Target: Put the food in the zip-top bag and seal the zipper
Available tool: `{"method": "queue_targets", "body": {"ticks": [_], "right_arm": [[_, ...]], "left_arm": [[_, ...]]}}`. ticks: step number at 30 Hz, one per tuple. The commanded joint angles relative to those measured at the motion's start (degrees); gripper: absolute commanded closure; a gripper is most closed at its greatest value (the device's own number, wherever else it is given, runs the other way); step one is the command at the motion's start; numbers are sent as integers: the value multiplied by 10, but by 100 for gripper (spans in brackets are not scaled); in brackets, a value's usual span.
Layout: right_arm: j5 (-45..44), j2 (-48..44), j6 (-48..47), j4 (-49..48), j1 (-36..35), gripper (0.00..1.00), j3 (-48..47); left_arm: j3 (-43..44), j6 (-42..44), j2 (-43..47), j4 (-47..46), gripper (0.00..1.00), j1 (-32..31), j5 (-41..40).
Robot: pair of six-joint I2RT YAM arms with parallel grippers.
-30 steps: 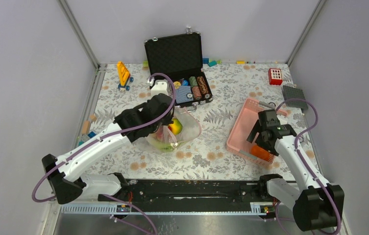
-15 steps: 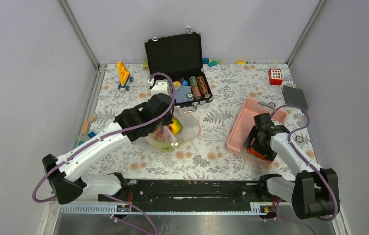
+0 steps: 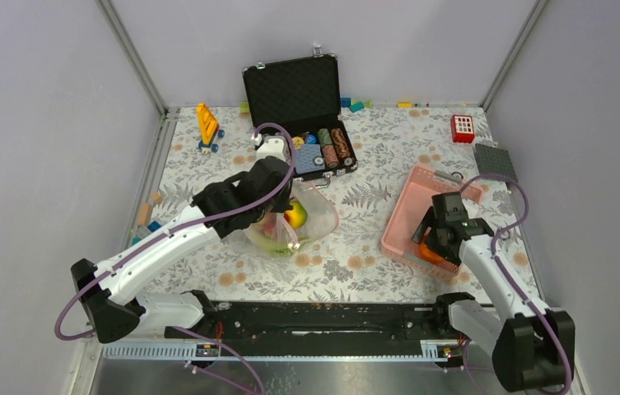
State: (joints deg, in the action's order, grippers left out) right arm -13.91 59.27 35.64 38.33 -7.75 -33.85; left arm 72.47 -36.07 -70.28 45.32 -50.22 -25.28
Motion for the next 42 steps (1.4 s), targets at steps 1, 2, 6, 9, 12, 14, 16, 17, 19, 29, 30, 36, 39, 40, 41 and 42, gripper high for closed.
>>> {"method": "queue_targets", "body": {"ticks": [1, 2, 6, 9, 12, 14, 16, 17, 19, 29, 30, 36, 39, 40, 41, 42], "right_arm": [[13, -69, -40, 1, 3, 33, -30], [22, -93, -56, -1, 3, 33, -36], [75, -172, -98, -14, 3, 35, -53], [171, -213, -117, -31, 3, 37, -65], [253, -228, -128, -38, 3, 37, -83], [300, -231, -140, -40, 3, 38, -95], [357, -232, -149, -46, 3, 38, -106], [391, -233, -151, -52, 3, 38, -112], [474, -236, -156, -68, 3, 40, -121], [625, -199, -187, -22, -19, 44, -195], [613, -191, -192, -17, -40, 44, -204], [563, -148, -168, -68, -170, 45, -240], [540, -113, -150, -123, -216, 45, -241], [524, -98, -140, -144, -233, 45, -240], [508, -80, -121, -167, -247, 45, -238], [499, -61, -113, -186, -259, 45, -237]], "left_arm": [[6, 8, -3, -27, 100, 3, 21], [7, 8, -5, -27, 100, 3, 24], [9, 6, -10, -30, 100, 3, 33], [11, 5, -11, -30, 100, 3, 40], [11, 2, -11, -31, 100, 3, 42], [9, 1, -11, -32, 100, 3, 43], [8, 1, -11, -36, 100, 3, 49], [7, 2, -11, -38, 100, 4, 54], [3, 4, -10, -45, 100, 4, 58], [-35, -5, 4, -98, 100, 3, 61], [-35, -5, 6, -101, 100, 3, 64], [-42, -2, 16, -110, 100, 3, 75], [-43, 2, 20, -110, 100, 3, 78], [-42, 4, 21, -110, 100, 4, 80], [-42, 4, 22, -110, 100, 4, 82], [-41, 5, 22, -110, 100, 3, 85]]}}
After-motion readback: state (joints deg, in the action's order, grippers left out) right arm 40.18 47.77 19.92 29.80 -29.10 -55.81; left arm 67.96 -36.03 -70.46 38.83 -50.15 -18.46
